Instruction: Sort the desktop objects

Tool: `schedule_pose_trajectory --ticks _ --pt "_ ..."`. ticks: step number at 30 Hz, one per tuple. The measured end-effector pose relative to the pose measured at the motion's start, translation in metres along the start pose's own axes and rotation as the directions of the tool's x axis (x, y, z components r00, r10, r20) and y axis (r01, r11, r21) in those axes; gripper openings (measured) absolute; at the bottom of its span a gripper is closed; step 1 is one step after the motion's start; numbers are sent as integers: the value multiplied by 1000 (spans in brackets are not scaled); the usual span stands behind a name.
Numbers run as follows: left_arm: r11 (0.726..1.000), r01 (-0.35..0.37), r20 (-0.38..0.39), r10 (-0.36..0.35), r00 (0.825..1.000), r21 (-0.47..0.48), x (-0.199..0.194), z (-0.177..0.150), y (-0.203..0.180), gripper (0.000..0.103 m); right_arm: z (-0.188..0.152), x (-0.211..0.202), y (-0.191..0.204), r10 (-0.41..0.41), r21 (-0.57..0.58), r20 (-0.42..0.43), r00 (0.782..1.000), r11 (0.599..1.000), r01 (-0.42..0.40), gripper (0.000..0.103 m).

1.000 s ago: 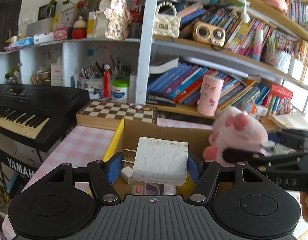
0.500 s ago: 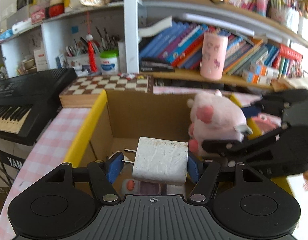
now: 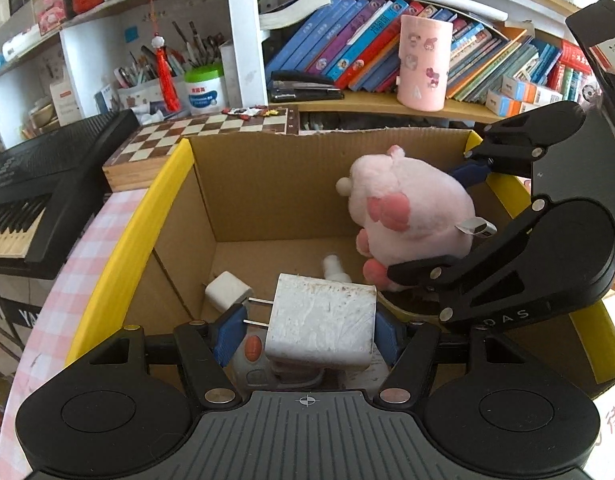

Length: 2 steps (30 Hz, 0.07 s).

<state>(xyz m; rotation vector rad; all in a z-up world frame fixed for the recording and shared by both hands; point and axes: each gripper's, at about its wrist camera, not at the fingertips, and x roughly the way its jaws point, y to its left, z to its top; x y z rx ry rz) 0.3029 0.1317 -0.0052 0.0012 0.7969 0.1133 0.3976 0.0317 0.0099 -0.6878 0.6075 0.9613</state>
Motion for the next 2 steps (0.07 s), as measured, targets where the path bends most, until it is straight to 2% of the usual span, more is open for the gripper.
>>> schedule_pose_trajectory --ticks 2 --pt "1000 2 4 -2 1000 0 0 0 0 67 1 0 -1 4 7 1 1000 1000 -4 70"
